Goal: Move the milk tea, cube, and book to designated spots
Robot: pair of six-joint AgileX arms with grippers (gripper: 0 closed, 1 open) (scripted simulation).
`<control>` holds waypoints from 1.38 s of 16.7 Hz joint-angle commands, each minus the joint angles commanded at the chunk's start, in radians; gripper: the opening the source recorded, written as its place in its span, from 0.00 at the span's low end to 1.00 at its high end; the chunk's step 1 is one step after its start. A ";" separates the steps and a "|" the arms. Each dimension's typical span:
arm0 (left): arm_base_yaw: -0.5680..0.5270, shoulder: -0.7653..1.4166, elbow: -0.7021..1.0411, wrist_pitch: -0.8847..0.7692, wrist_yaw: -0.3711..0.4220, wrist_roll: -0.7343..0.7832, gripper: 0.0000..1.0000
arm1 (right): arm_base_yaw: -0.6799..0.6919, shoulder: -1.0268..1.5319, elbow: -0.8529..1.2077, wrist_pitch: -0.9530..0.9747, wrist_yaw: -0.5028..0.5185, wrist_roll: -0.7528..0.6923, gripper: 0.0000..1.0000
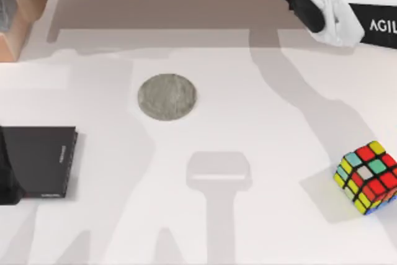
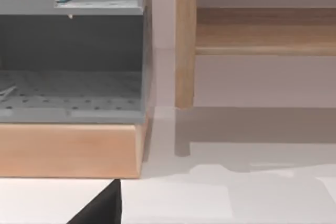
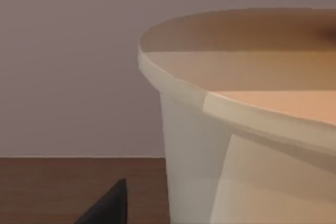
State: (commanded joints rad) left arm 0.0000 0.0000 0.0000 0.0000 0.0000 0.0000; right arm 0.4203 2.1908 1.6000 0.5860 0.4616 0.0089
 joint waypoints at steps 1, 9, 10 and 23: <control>0.000 0.000 0.000 0.000 0.000 0.000 1.00 | 0.000 0.000 0.000 0.000 0.000 0.000 0.77; 0.000 0.000 0.000 0.000 0.000 0.000 1.00 | 0.000 0.000 0.000 0.000 0.000 0.000 0.17; 0.000 0.000 0.000 0.000 0.000 0.000 1.00 | 0.000 0.000 0.000 0.000 0.000 0.000 0.10; 0.000 0.000 0.000 0.000 0.000 0.000 1.00 | 0.013 -0.038 -0.040 0.014 0.011 -0.002 0.00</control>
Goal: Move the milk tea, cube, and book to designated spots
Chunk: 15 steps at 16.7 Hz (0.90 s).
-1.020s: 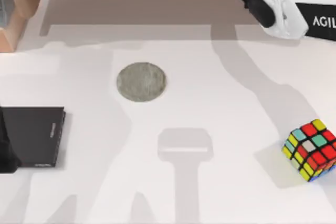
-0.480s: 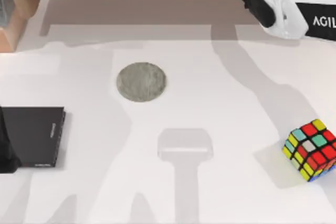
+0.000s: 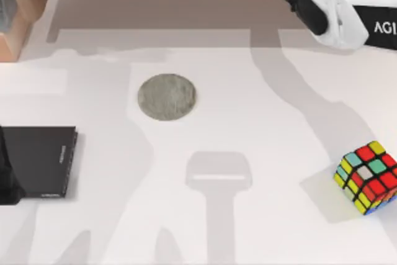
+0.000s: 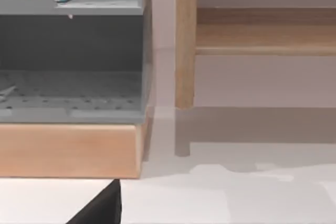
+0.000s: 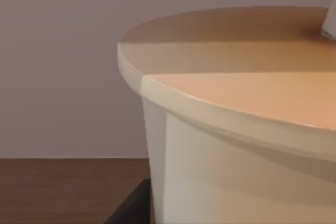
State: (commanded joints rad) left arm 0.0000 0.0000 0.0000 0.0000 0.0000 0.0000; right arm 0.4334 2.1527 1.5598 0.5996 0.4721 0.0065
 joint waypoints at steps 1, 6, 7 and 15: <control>0.000 0.000 0.000 0.000 0.000 0.000 1.00 | 0.007 -0.027 -0.034 0.009 0.009 -0.001 0.00; 0.000 0.000 0.000 0.000 0.000 0.000 1.00 | 0.060 -0.186 -0.272 0.062 0.058 0.004 0.00; 0.000 0.000 0.000 0.000 0.000 0.000 1.00 | 0.068 -0.209 -0.298 0.071 0.065 0.005 0.00; 0.000 0.000 0.000 0.000 0.000 0.000 1.00 | 0.104 -0.208 -0.285 0.100 0.093 0.009 0.00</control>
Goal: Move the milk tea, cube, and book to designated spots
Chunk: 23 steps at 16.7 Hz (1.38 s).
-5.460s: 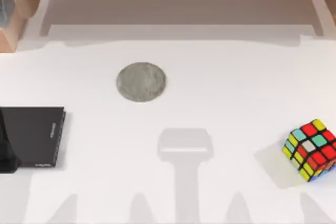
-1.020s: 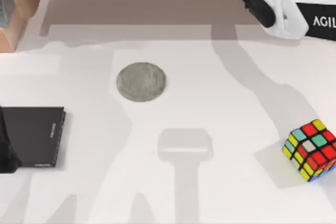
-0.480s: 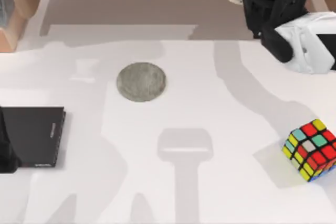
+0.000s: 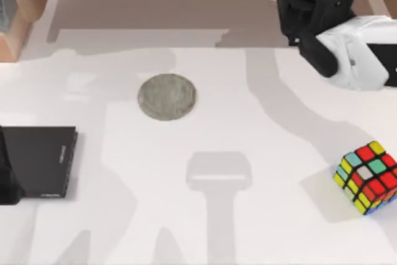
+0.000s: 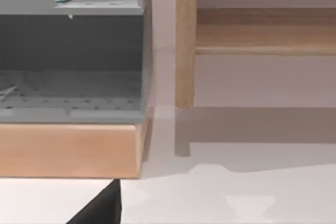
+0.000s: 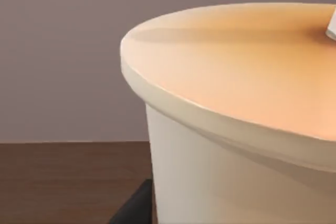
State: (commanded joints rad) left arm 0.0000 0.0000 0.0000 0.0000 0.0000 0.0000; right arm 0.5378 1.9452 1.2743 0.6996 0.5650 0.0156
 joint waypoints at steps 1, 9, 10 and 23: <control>0.000 0.000 0.000 0.000 0.000 0.000 1.00 | 0.026 0.018 0.020 0.016 0.020 0.000 0.00; 0.000 0.000 0.000 0.000 0.000 0.000 1.00 | 0.295 0.324 0.172 0.104 0.282 -0.001 0.00; 0.000 0.000 0.000 0.000 0.000 0.000 1.00 | 0.321 0.361 0.194 0.105 0.313 0.006 0.00; 0.000 0.000 0.000 0.000 0.000 0.000 1.00 | 0.367 0.475 0.249 0.137 0.382 0.033 0.00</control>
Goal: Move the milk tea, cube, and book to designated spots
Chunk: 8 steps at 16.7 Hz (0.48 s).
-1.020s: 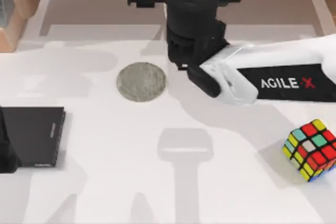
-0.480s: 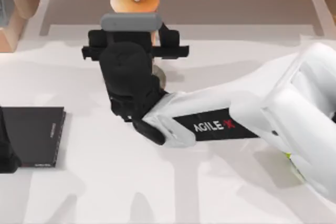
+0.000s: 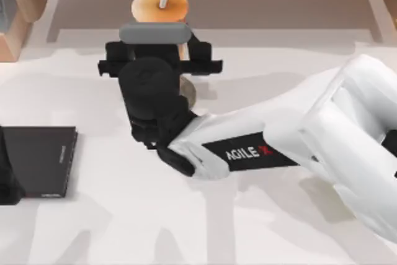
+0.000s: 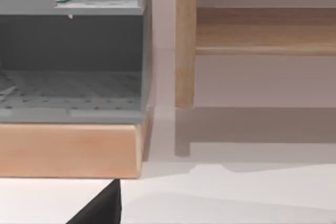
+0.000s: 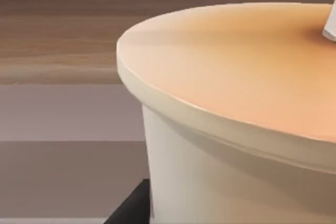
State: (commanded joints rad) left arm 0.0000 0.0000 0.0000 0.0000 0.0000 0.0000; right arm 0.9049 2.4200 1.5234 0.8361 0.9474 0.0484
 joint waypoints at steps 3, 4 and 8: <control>0.000 0.000 0.000 0.000 0.000 0.000 1.00 | 0.002 0.027 -0.001 0.034 0.001 -0.001 0.00; 0.000 0.000 0.000 0.000 0.000 0.000 1.00 | 0.002 0.034 -0.001 0.042 0.002 -0.001 0.00; 0.000 0.000 0.000 0.000 0.000 0.000 1.00 | 0.002 0.038 -0.002 0.045 0.002 -0.001 0.00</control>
State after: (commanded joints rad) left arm 0.0000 0.0000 0.0000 0.0000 0.0000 0.0000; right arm 0.9071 2.4581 1.5212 0.8812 0.9493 0.0478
